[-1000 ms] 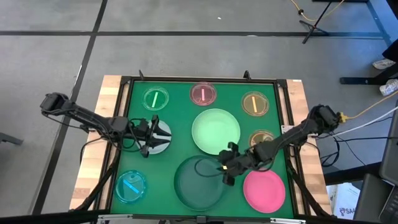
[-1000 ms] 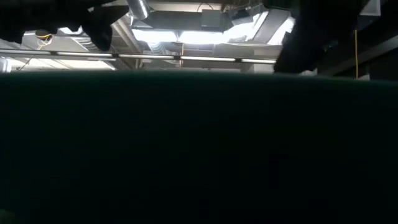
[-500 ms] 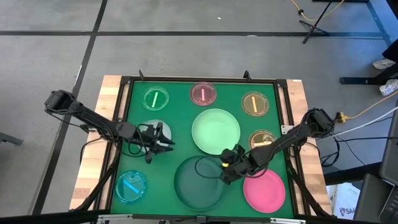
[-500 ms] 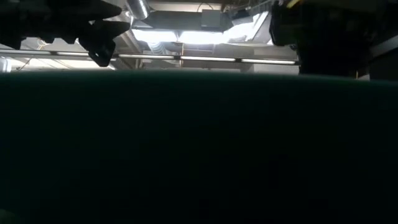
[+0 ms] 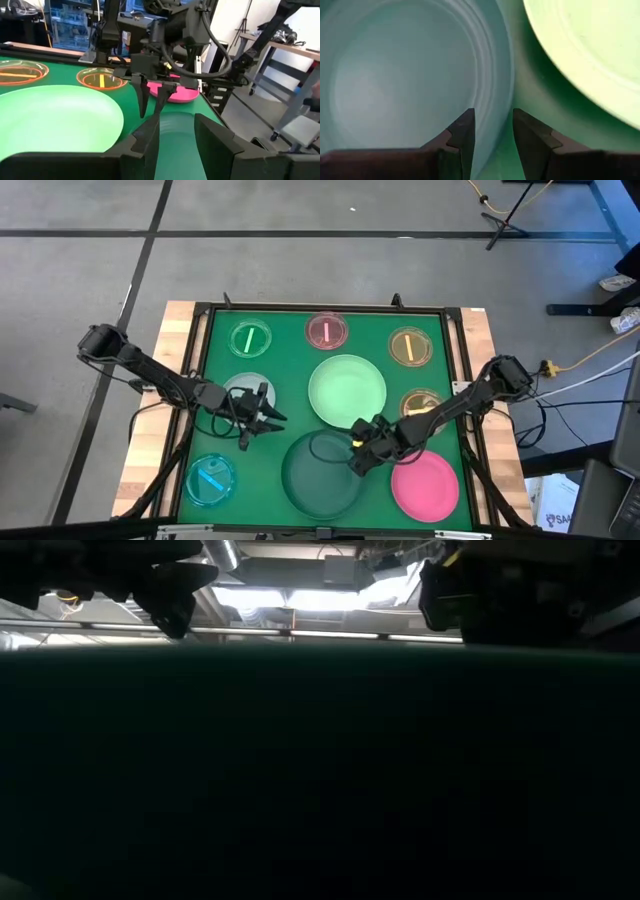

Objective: Stack plastic plates
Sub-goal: Stack the dark green plate on top of the light green plate

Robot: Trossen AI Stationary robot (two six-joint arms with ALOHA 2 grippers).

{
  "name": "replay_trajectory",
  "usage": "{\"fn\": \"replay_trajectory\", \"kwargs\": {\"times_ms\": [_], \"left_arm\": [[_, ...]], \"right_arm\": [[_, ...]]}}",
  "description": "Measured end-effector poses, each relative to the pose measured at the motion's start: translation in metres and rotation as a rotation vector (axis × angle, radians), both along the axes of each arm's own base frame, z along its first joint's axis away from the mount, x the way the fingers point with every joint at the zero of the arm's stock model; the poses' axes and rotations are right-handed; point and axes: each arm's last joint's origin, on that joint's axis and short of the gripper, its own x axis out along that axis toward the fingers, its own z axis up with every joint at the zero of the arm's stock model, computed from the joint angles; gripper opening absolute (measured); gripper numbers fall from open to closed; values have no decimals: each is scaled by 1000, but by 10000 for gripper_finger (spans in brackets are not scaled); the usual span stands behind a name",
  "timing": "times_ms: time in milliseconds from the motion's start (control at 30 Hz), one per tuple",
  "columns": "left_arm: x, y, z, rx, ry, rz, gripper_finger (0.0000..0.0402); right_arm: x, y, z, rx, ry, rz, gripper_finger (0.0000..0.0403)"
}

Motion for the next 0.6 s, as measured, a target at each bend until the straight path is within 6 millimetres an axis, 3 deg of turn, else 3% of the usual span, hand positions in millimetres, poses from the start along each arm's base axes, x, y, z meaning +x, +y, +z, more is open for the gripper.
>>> {"fn": "replay_trajectory", "kwargs": {"times_ms": [367, 600], "left_arm": [[0, -2, 1, -10, -7, -12, 115], [-2, -5, 1, -11, -9, -32, 115]], "right_arm": [[1, -2, -2, 1, 6, -20, 121], [5, -2, -23, -28, 68, 6, 121]]}}
